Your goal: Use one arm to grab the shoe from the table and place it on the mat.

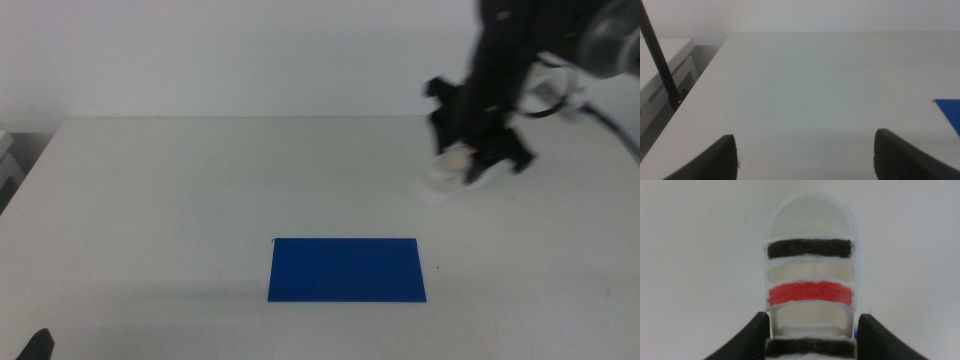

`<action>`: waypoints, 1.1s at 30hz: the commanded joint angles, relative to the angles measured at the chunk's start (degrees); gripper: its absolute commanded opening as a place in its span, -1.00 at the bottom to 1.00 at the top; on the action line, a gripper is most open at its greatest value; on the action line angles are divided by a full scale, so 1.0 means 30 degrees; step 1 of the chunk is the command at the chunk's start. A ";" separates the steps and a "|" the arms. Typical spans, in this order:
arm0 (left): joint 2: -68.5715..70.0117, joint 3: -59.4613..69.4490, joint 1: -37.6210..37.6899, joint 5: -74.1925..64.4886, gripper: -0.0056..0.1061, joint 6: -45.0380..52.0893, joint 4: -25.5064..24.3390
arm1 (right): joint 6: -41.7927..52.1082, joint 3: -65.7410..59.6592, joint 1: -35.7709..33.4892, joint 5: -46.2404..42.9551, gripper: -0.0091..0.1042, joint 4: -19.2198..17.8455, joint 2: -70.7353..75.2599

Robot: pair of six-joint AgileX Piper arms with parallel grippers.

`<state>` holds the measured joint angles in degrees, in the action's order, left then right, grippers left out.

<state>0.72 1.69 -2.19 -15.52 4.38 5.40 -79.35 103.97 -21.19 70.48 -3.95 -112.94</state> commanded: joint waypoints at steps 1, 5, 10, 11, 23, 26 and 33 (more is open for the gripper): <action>0.0249 0.0134 0.0077 0.1526 0.78 -0.0099 0.0148 | -0.1438 0.0459 -0.1364 0.1134 -0.91 -0.0798 0.1179; 0.0249 0.0134 0.0077 0.1526 0.78 -0.0099 0.0148 | -0.2833 0.0459 -0.3298 0.1130 -0.91 -0.0768 0.0970; 0.0249 0.0134 0.0077 0.1526 0.78 -0.0099 0.0148 | -0.4061 0.0459 -0.5180 0.1130 -0.91 -0.0444 0.0617; 0.0249 0.0134 0.0077 0.1526 0.78 -0.0099 0.0148 | -0.4265 0.0459 -0.5435 0.1130 -0.91 -0.0464 0.0554; 0.0249 0.0134 0.0077 0.1526 0.78 -0.0099 0.0148 | -0.0145 0.0459 -0.6872 0.1114 -0.91 -0.0474 -0.0106; 0.0249 0.0134 0.0077 0.1526 0.78 -0.0099 0.0148 | 0.3655 0.0459 -0.6928 0.1070 -0.91 -0.0319 -0.0106; 0.0249 0.0134 0.0077 0.1526 0.78 -0.0099 0.0148 | 1.2442 0.0459 -0.6928 0.1090 -0.91 -0.0314 -0.0106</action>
<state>0.72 1.69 -2.19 -15.52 4.38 5.40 -49.36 103.94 -42.01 70.31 -3.80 -116.73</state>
